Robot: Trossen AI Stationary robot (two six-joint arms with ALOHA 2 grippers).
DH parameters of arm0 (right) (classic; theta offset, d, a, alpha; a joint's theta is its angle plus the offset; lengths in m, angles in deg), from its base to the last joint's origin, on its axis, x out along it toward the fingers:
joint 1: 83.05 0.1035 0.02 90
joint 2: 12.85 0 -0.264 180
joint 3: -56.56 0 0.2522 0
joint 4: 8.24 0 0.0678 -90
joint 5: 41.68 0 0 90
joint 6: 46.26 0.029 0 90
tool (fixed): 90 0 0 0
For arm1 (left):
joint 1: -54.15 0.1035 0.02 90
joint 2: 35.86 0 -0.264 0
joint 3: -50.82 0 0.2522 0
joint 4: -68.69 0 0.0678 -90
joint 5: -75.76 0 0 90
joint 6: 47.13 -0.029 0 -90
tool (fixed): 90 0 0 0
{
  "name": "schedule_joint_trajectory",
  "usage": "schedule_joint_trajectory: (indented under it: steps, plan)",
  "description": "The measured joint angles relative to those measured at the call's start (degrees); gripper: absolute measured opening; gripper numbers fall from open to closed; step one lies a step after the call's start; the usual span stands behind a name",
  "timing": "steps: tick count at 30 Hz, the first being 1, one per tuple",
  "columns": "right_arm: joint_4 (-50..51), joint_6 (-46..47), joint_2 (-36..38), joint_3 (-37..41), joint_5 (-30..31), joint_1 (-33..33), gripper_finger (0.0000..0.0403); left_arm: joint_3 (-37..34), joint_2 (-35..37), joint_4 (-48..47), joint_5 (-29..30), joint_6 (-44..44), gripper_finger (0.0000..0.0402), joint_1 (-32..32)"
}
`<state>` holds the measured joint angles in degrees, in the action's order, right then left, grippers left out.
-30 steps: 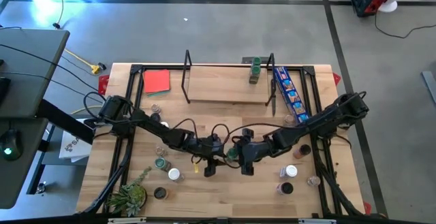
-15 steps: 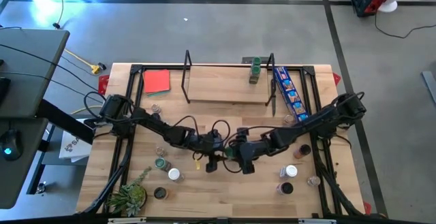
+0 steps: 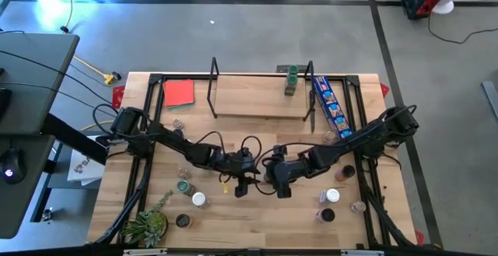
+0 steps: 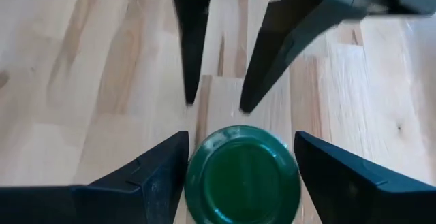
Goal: Shelf spices
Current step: Put the top green seasoning bottle on the shelf aligned with the other green seasoning bottle
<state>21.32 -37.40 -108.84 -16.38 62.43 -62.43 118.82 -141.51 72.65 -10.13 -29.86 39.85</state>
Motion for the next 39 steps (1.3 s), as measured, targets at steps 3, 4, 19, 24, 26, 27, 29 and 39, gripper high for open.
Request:
schedule_joint_trajectory:
  steps: [3,4,19,24,26,27,29,39]
  plan:
    - [1.11,-2.74,0.28,0.0,-0.15,0.0,0.0261,0.0,0.94,-1.07,0.04,-0.91,0.0156,0.04]
    - [1.17,-4.18,0.49,0.0,-0.2,0.0,0.0261,0.0,1.24,-1.37,0.13,-0.95,0.0156,0.04]
    - [5.85,-29.93,4.04,-0.02,-13.34,-4.93,0.0261,-0.04,1.43,-1.09,0.47,-3.51,0.0156,0.47]
    - [5.8,-31.04,4.07,-0.02,-16.93,-6.86,0.0261,-0.04,1.42,-1.04,0.49,-3.48,0.0156,0.81]
    - [5.48,-31.52,4.01,-0.02,-17.92,-7.1,0.0261,-0.04,1.42,-1.06,0.56,-3.49,0.0156,0.81]
    - [5.02,-31.88,3.78,-0.02,-18.32,-7.15,0.0261,-0.04,1.42,-0.92,0.68,-3.49,0.0156,0.81]
    - [4.82,-31.97,3.0,-0.02,-18.89,-7.12,0.0259,-0.04,1.42,-0.75,0.71,-3.49,0.0156,0.81]
    - [1.09,-23.64,1.57,-0.04,-20.44,-7.57,0.0193,-0.04,1.42,-1.32,0.76,-3.36,0.0156,0.85]
